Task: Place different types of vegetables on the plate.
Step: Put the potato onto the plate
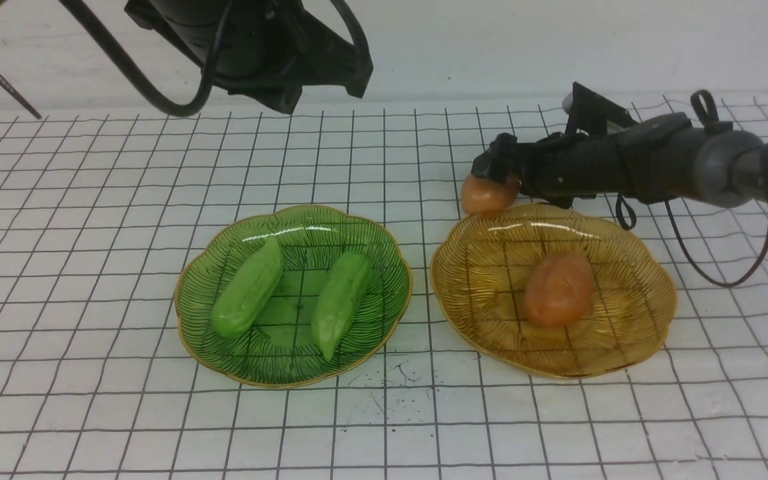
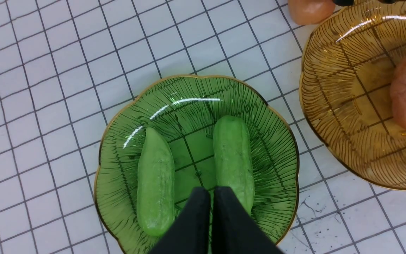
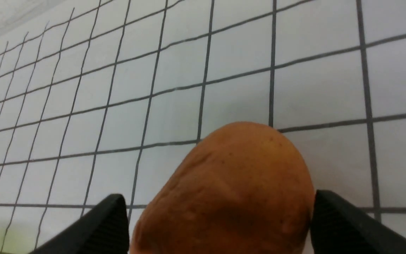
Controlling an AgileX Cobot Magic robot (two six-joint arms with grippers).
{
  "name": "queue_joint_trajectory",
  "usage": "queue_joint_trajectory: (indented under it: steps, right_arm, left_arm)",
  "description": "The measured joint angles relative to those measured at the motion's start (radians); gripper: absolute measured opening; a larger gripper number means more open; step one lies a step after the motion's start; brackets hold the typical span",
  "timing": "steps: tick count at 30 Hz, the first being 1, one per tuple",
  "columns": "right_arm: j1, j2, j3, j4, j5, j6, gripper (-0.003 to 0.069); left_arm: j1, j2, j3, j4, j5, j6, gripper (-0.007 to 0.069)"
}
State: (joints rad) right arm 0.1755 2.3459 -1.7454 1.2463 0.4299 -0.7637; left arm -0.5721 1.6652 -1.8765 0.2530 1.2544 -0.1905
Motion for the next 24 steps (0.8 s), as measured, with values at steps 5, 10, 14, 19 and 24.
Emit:
queue_joint_trajectory:
  steps: [5,10,14,19,24]
  right_arm:
    - [0.000,0.005,-0.001,0.006,-0.004,-0.006,0.0530]
    - [0.000,-0.003,-0.001,0.012,0.000,-0.006,0.0467]
    - [-0.019,-0.045,0.002,0.011,0.034,-0.006,0.0467]
    - [-0.101,-0.206,0.003,-0.002,0.176,0.002,0.0467]
    - [-0.186,-0.367,0.002,-0.147,0.529,0.137,0.0467]
  left_arm:
    - [0.000,0.000,0.000,0.000,0.000,0.019,-0.0008]
    - [0.000,0.000,0.000,0.000,0.000,0.026,-0.0008]
    - [0.000,0.000,0.000,0.000,0.000,0.040,-0.0008]
    - [0.000,0.000,0.000,0.000,0.000,0.048,-0.0008]
    - [0.000,0.000,0.000,0.000,0.000,0.048,-0.0008]
